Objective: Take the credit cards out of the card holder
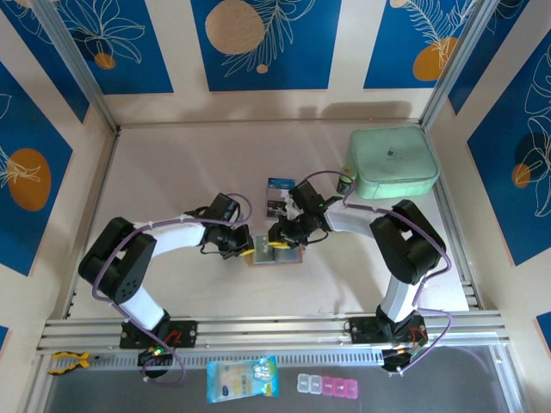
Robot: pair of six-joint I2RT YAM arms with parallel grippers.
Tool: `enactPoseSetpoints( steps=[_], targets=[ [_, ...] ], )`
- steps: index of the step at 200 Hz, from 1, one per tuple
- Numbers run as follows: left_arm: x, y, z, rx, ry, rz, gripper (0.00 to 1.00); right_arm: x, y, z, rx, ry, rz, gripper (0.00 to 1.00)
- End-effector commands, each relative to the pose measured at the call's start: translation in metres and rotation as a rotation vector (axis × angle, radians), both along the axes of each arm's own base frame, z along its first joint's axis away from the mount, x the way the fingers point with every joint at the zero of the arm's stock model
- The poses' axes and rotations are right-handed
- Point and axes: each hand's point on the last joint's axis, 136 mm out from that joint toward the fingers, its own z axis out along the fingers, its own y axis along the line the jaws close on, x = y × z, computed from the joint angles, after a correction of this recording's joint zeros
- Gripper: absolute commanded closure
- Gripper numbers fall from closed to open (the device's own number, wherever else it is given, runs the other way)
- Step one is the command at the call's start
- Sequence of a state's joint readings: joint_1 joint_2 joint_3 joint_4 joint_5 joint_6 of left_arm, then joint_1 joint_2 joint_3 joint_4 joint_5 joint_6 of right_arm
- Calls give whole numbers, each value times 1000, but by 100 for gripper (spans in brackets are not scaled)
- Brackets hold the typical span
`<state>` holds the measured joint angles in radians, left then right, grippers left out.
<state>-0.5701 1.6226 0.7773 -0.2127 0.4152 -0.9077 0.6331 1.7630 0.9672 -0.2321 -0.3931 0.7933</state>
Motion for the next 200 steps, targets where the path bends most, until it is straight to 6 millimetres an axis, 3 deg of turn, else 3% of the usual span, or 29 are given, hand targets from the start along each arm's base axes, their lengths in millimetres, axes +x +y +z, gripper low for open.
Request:
enactPoseSetpoints(
  steps=[1,76,200],
  targets=[
    [-5,6,-10,12,25,-8,93,-1,3,-2,-15,11,17,75],
    [-6,9,-11,32,27,-13,93,-3,-1,-11,-124,-36,57,75],
    [-5,10,-11,35,26,-15,93,-7,3,-24,-158,-52,95,77]
  ],
)
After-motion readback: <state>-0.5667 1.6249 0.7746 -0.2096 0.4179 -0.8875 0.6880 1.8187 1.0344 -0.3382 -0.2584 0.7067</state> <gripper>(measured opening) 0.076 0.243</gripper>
